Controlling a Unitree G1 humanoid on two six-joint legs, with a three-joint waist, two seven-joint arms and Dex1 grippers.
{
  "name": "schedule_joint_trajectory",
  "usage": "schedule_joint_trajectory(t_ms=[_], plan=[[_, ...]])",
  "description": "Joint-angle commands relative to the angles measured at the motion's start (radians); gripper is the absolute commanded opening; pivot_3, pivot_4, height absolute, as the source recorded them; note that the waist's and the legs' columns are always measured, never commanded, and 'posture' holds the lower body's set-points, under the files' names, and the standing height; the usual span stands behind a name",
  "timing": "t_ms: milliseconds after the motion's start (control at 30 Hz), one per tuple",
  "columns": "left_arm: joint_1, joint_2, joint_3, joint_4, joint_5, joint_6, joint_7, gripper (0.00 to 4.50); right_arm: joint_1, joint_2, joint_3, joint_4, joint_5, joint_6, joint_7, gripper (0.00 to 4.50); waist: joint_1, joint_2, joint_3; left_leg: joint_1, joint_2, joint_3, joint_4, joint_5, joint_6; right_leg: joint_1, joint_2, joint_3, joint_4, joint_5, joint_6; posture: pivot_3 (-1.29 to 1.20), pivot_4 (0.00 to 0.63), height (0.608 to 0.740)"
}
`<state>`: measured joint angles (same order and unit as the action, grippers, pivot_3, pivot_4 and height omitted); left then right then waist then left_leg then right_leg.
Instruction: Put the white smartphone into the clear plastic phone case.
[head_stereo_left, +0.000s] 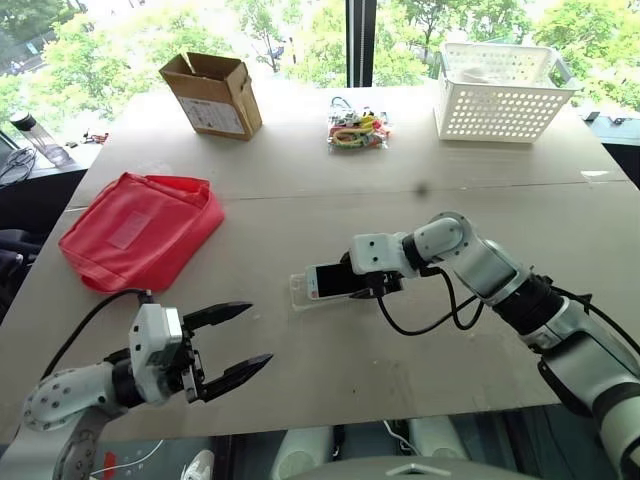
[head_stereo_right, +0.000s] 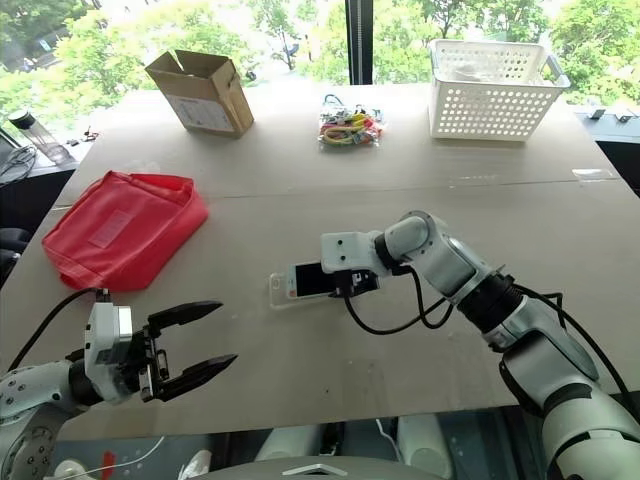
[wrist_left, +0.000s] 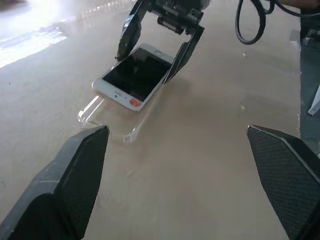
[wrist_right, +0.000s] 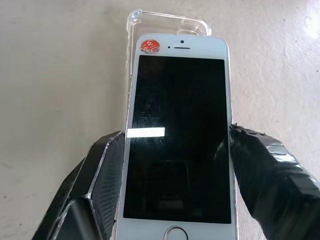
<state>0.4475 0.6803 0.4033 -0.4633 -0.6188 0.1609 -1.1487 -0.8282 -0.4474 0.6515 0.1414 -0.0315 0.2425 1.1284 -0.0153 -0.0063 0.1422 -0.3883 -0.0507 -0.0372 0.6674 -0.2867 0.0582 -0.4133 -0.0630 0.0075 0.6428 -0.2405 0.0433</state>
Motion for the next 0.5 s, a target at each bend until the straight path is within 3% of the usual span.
schedule_joint_trajectory(t_ms=[33,500], plan=[[0.033,-0.015,0.015,-0.061,-0.012,-0.003,0.035,4.50,-0.021,-0.005,-0.013,0.025,-0.033,-0.024,0.035,2.78,0.000,0.000,0.000,0.000,0.000,0.000,0.000,0.000,0.000,0.000,0.000,0.000,0.000,0.000,0.000,0.00,0.150,0.733],[0.075,-0.027,0.019,-0.034,0.001,-0.063,0.029,4.50,-0.086,0.070,0.010,0.210,-0.124,-0.025,0.086,2.78,-0.003,0.000,-0.001,0.003,0.000,0.000,-0.001,0.000,-0.001,0.002,0.000,0.001,0.001,0.000,0.000,0.00,0.150,0.733]])
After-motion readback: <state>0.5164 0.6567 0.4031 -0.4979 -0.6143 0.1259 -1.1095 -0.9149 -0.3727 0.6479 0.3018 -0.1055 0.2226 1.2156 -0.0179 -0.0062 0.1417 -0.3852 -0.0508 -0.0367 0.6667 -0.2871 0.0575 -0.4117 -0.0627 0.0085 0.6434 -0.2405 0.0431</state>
